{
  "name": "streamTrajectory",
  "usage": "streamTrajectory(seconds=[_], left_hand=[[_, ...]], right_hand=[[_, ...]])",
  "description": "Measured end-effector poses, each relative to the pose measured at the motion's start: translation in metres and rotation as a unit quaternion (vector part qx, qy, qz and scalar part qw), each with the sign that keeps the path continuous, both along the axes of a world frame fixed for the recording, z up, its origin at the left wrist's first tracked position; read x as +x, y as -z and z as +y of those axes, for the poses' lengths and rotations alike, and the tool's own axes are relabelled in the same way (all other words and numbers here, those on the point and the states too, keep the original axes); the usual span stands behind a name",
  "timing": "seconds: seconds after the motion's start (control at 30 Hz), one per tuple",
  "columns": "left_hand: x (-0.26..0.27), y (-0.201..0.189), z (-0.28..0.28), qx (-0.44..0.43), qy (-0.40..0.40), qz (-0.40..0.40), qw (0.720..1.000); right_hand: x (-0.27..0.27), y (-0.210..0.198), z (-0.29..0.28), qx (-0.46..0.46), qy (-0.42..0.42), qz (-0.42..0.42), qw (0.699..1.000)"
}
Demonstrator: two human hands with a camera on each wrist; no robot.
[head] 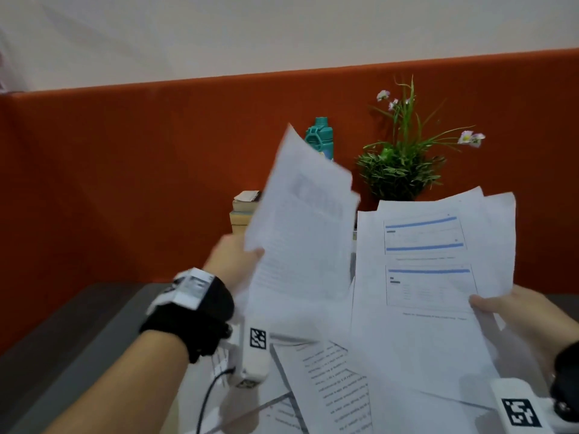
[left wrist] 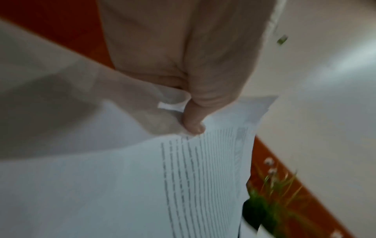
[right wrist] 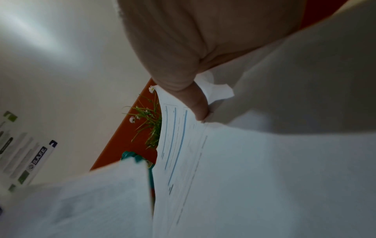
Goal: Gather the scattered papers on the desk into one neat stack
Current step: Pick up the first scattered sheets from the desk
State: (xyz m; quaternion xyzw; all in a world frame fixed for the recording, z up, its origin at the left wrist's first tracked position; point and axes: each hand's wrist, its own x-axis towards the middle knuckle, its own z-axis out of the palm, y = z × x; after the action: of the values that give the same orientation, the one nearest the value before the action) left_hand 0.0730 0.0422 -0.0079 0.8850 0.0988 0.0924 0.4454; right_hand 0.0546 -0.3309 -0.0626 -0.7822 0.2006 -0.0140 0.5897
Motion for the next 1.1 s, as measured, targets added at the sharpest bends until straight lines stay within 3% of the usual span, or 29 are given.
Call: streamTrajectory(seconds=[0.1, 0.2, 0.3, 0.43, 0.53, 0.67, 0.73, 0.8, 0.9, 1.0, 1.1], left_hand=[[-0.010, -0.044, 0.013, -0.106, -0.022, -0.141, 0.984], [-0.019, -0.067, 0.017, -0.174, 0.002, -0.170, 0.970], [-0.014, -0.050, -0.002, -0.185, 0.016, -0.135, 0.973], [-0.011, -0.007, -0.041, -0.130, 0.043, -0.039, 0.990], [-0.009, 0.014, -0.063, -0.148, 0.072, -0.001, 0.986], [-0.017, 0.023, -0.088, -0.173, 0.101, 0.038, 0.979], [-0.015, 0.021, -0.082, -0.139, 0.082, 0.048, 0.986], [-0.006, 0.023, -0.060, -0.038, -0.012, 0.092, 0.995], [-0.001, 0.035, -0.020, 0.097, -0.119, 0.215, 0.964], [-0.002, 0.048, -0.006, 0.129, -0.103, 0.265, 0.950], [0.004, 0.050, -0.005, 0.106, -0.091, 0.223, 0.965]], right_hand=[[-0.007, -0.016, 0.005, -0.011, 0.011, -0.031, 0.999], [-0.008, -0.028, 0.016, -0.015, 0.019, -0.078, 0.997], [-0.008, -0.040, 0.037, 0.009, -0.011, -0.114, 0.993], [-0.010, -0.049, 0.061, 0.075, -0.069, -0.139, 0.985], [-0.008, -0.044, 0.062, 0.139, -0.085, -0.143, 0.976], [-0.011, -0.038, 0.061, 0.071, -0.156, -0.136, 0.976], [-0.007, -0.030, 0.052, 0.043, -0.122, -0.152, 0.980], [-0.008, -0.027, 0.044, 0.072, -0.108, -0.146, 0.981], [-0.009, -0.023, 0.037, 0.075, -0.094, -0.154, 0.981], [-0.007, -0.022, 0.033, 0.056, -0.112, -0.170, 0.977], [-0.005, -0.027, 0.024, 0.042, -0.096, -0.145, 0.984]])
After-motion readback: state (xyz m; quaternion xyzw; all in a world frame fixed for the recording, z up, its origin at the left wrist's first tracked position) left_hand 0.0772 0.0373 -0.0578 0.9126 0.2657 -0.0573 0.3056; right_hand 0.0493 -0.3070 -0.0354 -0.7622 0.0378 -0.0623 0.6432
